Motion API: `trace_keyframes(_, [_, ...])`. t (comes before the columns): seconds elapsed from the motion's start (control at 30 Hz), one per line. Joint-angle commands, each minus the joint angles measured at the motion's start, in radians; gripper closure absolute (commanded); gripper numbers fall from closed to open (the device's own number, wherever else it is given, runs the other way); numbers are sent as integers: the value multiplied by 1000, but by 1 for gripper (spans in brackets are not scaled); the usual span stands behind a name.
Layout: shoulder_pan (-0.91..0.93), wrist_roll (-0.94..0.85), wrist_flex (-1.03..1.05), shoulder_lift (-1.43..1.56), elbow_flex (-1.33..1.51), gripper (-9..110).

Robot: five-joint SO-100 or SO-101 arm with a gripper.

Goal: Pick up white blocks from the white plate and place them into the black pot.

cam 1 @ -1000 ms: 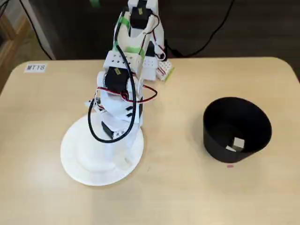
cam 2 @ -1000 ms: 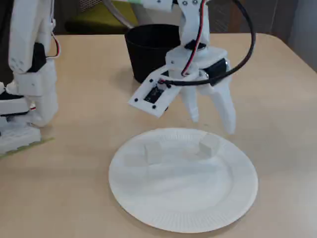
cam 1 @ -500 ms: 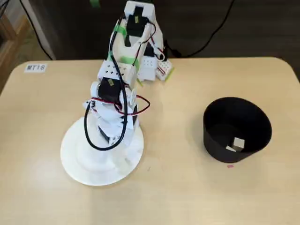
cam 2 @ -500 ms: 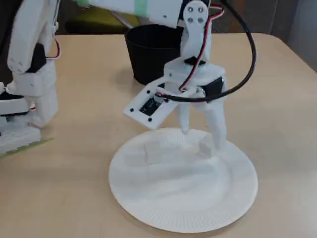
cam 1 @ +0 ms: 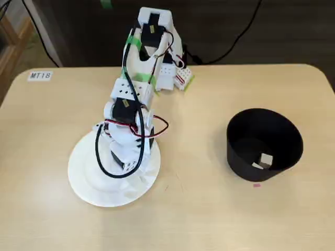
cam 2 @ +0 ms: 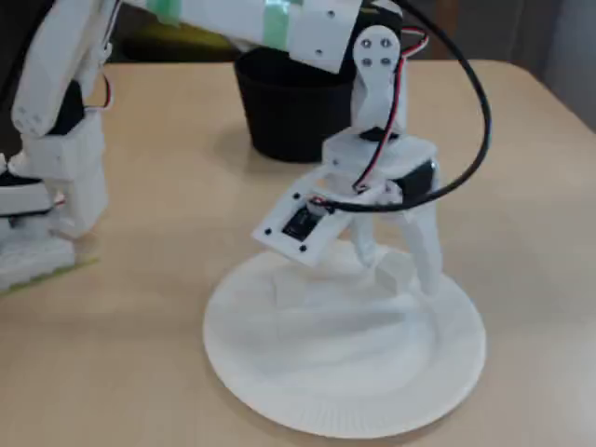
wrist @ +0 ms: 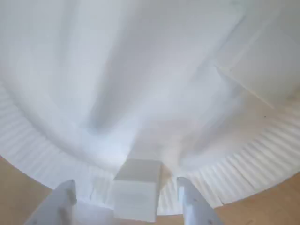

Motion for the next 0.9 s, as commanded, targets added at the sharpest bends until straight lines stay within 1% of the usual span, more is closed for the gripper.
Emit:
trace_keyframes(0.0, [-5, 15, -26, 3, -41, 76])
trace_keyframes(0.1, [-3, 35, -48, -11, -41, 83])
trace_keyframes(0.2, [3, 52, -61, -25, -41, 96])
trace_keyframes(0.23, [8, 52, -64, -26, -41, 101])
trace_keyframes(0.27, [12, 49, -74, -28, -41, 104])
trace_keyframes(0.43, [35, 3, -120, -15, -48, 104])
trace_keyframes(0.5, [41, -32, -184, 14, -48, 104])
trace_keyframes(0.7, [17, -245, -647, 160, -48, 104])
trace_keyframes(0.77, [-2, -318, -772, 213, -48, 104])
trace_keyframes(0.87, [-38, -433, -784, 328, -63, 104])
